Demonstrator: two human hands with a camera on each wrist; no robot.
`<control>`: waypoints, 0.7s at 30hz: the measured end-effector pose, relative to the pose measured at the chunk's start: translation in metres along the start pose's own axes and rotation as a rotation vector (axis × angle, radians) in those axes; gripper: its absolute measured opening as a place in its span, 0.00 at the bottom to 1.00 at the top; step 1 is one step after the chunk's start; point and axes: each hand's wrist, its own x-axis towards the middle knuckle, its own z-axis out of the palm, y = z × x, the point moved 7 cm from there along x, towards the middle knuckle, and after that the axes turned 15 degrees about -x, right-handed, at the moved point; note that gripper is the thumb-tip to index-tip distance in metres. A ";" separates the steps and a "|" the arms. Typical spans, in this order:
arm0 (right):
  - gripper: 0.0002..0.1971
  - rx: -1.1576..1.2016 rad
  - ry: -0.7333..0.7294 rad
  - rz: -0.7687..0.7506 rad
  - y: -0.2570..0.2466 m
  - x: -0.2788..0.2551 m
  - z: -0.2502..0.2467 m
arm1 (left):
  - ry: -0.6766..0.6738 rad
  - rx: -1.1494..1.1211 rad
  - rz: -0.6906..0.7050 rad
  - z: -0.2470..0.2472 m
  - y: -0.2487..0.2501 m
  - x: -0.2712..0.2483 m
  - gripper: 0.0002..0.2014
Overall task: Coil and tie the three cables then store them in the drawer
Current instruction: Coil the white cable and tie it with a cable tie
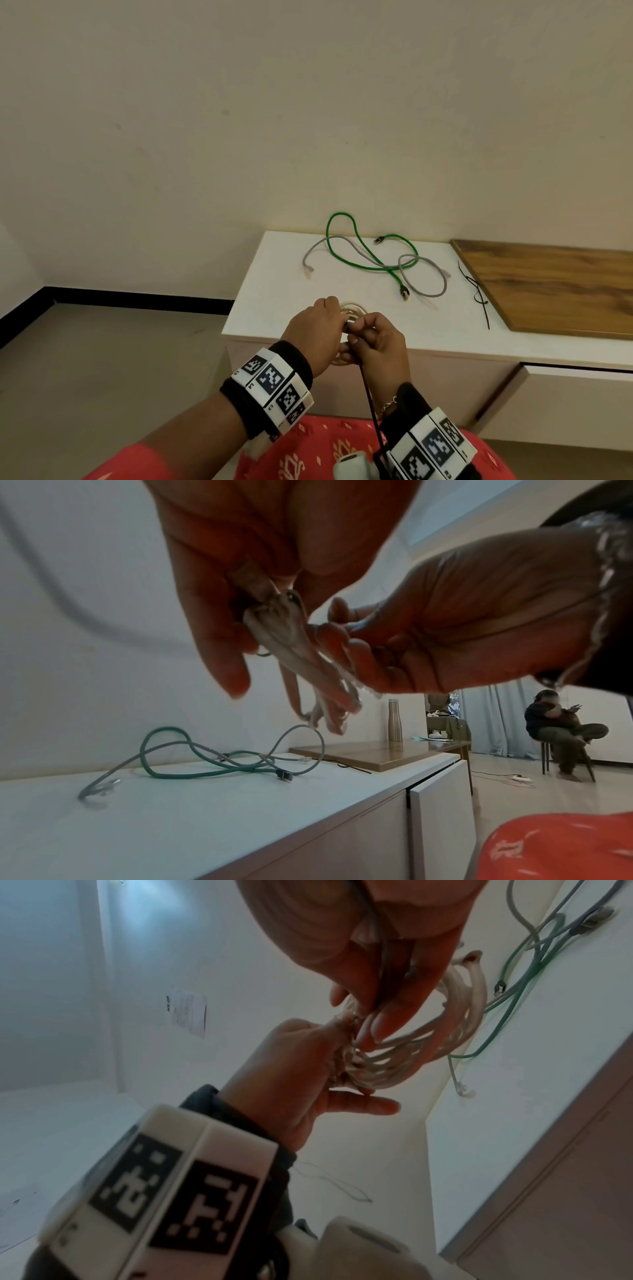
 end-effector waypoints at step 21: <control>0.18 0.232 0.021 0.015 0.008 -0.002 0.008 | 0.036 -0.270 0.007 -0.003 0.001 -0.001 0.20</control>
